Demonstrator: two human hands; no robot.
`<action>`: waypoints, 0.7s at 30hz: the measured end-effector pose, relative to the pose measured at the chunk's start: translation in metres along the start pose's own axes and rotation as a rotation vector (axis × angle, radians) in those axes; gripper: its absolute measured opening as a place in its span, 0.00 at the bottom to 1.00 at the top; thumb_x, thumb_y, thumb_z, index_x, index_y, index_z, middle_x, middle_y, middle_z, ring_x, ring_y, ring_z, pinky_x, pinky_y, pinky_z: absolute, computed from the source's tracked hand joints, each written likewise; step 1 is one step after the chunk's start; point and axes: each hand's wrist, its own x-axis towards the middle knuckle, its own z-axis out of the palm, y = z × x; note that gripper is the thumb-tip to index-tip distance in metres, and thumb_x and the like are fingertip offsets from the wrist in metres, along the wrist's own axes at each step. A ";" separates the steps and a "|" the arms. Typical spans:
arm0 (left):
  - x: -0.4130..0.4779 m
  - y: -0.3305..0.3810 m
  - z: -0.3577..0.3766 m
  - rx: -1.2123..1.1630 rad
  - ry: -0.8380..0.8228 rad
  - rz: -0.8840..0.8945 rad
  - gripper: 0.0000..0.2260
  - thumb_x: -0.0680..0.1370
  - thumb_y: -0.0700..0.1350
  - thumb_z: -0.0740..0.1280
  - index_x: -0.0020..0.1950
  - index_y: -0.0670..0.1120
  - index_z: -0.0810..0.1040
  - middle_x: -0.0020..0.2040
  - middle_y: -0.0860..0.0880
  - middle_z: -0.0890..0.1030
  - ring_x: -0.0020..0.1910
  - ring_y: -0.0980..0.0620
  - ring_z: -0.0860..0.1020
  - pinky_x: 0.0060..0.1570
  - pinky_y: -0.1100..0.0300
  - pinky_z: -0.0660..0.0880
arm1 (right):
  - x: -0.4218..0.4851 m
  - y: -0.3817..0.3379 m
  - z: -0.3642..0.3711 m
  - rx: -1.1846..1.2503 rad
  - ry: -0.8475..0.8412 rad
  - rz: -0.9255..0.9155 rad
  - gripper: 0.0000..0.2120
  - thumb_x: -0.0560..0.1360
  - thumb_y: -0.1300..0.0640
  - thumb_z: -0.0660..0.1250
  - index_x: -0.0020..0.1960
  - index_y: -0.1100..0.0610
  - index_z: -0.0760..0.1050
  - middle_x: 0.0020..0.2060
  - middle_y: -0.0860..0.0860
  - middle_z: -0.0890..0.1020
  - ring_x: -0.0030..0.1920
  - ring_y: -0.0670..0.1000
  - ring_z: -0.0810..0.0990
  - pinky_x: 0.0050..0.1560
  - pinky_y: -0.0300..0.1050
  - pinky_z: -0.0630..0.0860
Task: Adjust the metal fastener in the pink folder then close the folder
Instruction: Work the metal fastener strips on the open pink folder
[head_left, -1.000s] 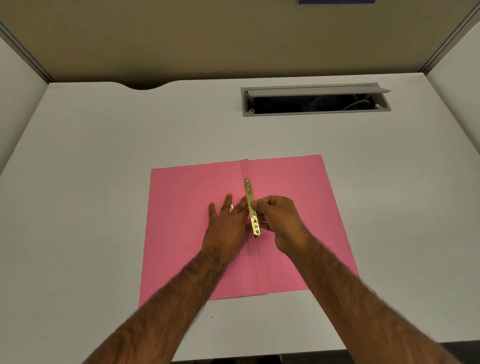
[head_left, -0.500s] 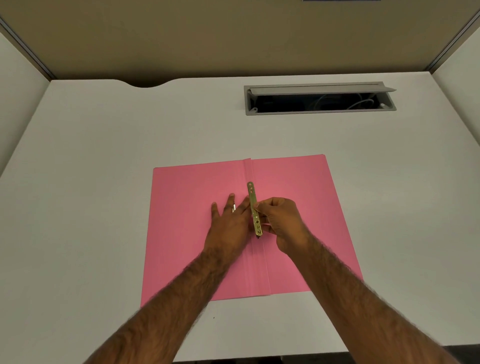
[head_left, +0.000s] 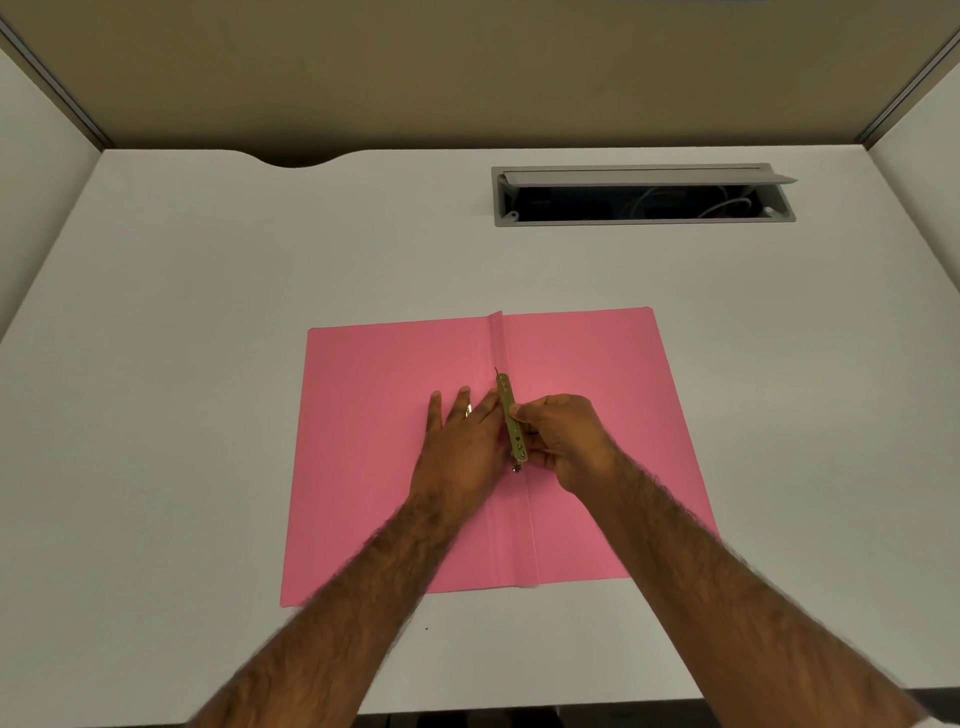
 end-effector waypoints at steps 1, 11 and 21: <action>-0.001 0.000 -0.002 -0.015 0.004 0.000 0.23 0.84 0.54 0.53 0.80 0.53 0.58 0.80 0.52 0.61 0.79 0.41 0.57 0.76 0.40 0.41 | 0.000 -0.002 0.001 -0.002 -0.003 0.010 0.04 0.76 0.66 0.69 0.45 0.68 0.79 0.32 0.59 0.82 0.28 0.54 0.80 0.32 0.46 0.79; -0.055 0.015 -0.012 -0.975 0.216 -0.310 0.15 0.79 0.37 0.69 0.59 0.56 0.82 0.48 0.53 0.84 0.44 0.59 0.81 0.45 0.71 0.75 | 0.004 -0.013 0.009 -0.022 0.036 0.076 0.03 0.75 0.66 0.70 0.42 0.65 0.79 0.29 0.56 0.79 0.20 0.48 0.76 0.21 0.38 0.74; -0.045 0.026 -0.007 -1.477 0.249 -0.493 0.08 0.79 0.36 0.67 0.54 0.43 0.85 0.44 0.43 0.87 0.38 0.50 0.83 0.40 0.61 0.82 | 0.004 -0.018 0.012 0.015 0.040 0.077 0.05 0.74 0.69 0.70 0.39 0.66 0.77 0.29 0.56 0.77 0.16 0.47 0.74 0.16 0.36 0.70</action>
